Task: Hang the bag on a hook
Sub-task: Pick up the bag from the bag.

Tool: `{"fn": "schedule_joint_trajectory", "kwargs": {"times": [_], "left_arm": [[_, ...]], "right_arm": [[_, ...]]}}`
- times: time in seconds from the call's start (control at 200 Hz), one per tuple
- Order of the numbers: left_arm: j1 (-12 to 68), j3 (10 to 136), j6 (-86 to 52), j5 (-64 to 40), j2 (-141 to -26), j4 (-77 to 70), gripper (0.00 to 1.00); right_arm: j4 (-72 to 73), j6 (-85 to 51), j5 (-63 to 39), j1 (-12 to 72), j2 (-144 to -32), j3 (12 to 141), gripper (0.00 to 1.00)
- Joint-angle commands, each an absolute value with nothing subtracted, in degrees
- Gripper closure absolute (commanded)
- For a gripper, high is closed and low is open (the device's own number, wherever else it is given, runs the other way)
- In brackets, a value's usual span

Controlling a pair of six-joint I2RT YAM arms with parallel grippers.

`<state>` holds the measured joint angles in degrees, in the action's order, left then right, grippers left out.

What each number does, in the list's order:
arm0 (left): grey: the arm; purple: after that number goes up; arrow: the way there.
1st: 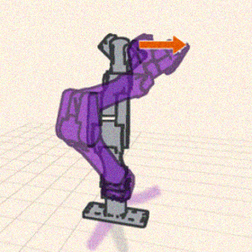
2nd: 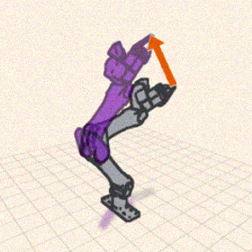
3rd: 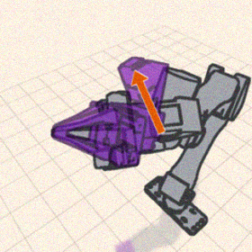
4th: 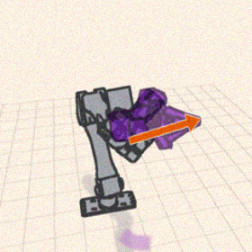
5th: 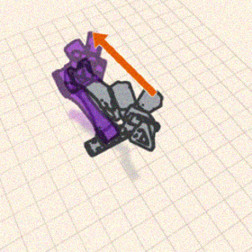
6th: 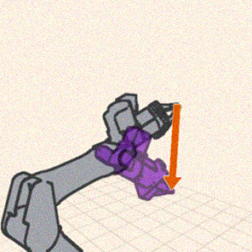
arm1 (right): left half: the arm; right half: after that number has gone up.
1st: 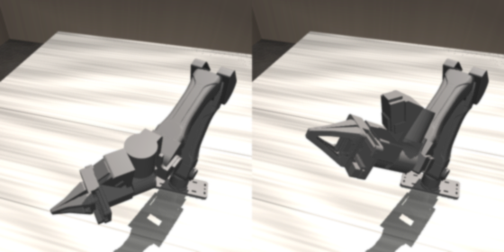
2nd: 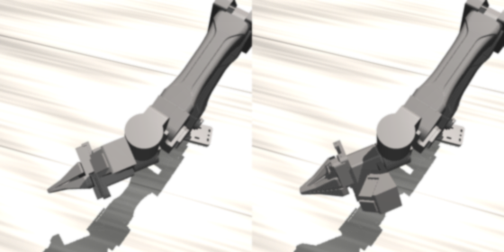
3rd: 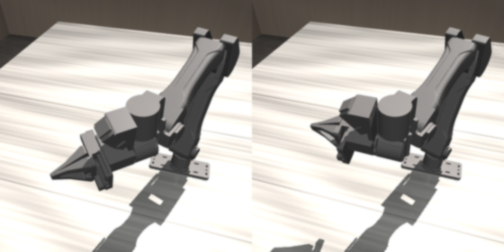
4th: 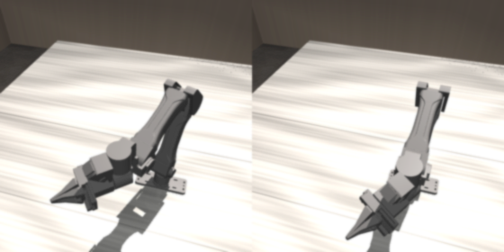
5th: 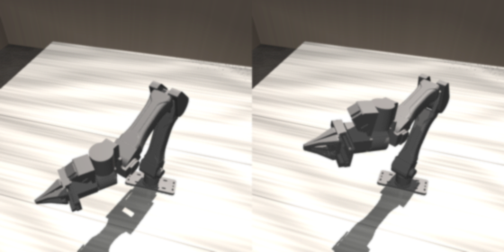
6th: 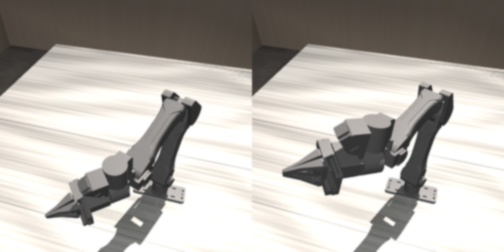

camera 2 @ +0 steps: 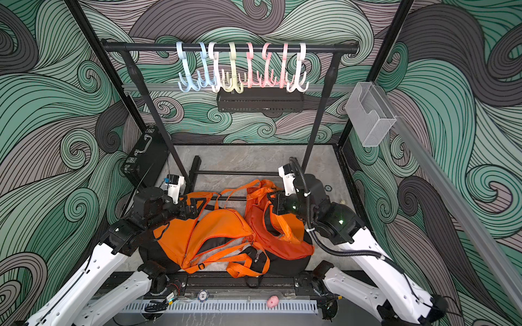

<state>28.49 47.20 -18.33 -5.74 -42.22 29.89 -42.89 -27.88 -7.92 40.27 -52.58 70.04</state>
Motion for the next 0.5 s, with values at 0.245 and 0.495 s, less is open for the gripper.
{"fn": "schedule_joint_trajectory", "kwargs": {"times": [0.245,0.495], "left_arm": [[46.4,48.39,-4.66,-5.52,-48.09,18.41,0.01],[48.86,51.95,-1.14,2.18,-56.19,13.31,0.03]], "right_arm": [[-51.26,-20.58,-19.52,40.43,-58.16,87.69,1.0],[-52.52,-18.72,-32.43,40.34,-63.67,99.21,1.0]]}}
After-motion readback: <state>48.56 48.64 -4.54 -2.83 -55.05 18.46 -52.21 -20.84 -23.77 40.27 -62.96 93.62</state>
